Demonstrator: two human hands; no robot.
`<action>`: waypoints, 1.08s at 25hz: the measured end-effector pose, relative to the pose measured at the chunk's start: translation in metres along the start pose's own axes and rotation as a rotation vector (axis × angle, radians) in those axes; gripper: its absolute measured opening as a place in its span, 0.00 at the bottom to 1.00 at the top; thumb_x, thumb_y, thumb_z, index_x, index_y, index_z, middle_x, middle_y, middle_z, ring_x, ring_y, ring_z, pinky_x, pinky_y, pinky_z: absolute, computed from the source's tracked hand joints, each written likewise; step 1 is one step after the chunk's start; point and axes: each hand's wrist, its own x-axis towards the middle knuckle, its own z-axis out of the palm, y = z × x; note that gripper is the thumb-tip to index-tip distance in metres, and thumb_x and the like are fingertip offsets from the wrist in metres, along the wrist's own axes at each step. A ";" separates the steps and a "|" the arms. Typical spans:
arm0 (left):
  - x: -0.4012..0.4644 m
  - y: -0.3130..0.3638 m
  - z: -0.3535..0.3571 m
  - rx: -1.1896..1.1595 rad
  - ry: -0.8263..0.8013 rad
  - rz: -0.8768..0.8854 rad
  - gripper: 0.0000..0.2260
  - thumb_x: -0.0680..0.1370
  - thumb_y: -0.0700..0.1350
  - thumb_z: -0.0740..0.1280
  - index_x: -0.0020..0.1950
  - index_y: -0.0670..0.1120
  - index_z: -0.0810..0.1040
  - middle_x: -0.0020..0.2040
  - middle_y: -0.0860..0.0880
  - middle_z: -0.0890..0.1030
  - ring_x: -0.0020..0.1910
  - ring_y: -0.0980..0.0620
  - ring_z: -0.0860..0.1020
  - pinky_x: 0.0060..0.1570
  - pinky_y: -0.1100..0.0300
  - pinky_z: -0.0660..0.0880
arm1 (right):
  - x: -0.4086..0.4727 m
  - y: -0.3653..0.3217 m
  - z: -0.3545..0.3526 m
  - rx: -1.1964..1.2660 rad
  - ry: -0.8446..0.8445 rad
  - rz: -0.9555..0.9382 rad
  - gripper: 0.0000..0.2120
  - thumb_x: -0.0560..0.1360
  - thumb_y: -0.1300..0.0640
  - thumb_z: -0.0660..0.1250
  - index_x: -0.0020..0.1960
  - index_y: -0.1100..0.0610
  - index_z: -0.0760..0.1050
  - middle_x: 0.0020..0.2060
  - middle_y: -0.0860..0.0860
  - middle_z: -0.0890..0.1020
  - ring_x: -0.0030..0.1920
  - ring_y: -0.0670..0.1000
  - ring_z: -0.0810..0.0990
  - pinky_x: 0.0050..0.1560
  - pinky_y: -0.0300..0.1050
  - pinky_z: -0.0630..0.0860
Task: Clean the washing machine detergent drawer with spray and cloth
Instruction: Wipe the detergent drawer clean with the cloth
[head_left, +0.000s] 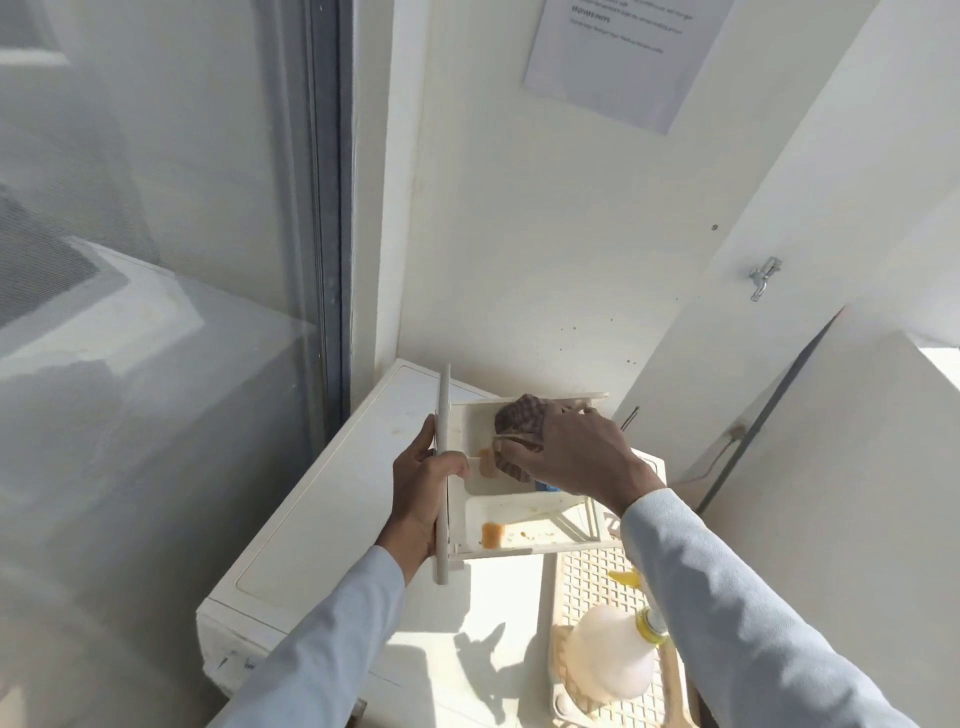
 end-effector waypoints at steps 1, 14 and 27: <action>-0.001 0.001 0.003 -0.009 -0.004 -0.004 0.29 0.58 0.39 0.67 0.59 0.47 0.85 0.44 0.41 0.79 0.43 0.44 0.78 0.42 0.53 0.75 | 0.001 -0.002 -0.002 0.028 -0.010 0.005 0.40 0.73 0.24 0.55 0.53 0.62 0.76 0.42 0.54 0.81 0.46 0.58 0.82 0.56 0.53 0.77; -0.002 0.007 0.007 0.017 -0.007 0.001 0.27 0.59 0.40 0.66 0.58 0.45 0.84 0.42 0.41 0.77 0.41 0.44 0.75 0.34 0.59 0.74 | 0.017 -0.012 -0.022 0.978 -0.362 0.046 0.14 0.72 0.46 0.67 0.50 0.56 0.76 0.45 0.52 0.82 0.46 0.54 0.81 0.46 0.46 0.78; -0.003 0.015 0.006 0.025 -0.014 0.004 0.24 0.60 0.40 0.67 0.56 0.45 0.82 0.41 0.42 0.77 0.40 0.43 0.75 0.33 0.58 0.75 | -0.014 0.000 -0.022 0.315 0.231 -0.065 0.14 0.74 0.47 0.72 0.56 0.52 0.82 0.47 0.47 0.83 0.45 0.52 0.81 0.37 0.44 0.74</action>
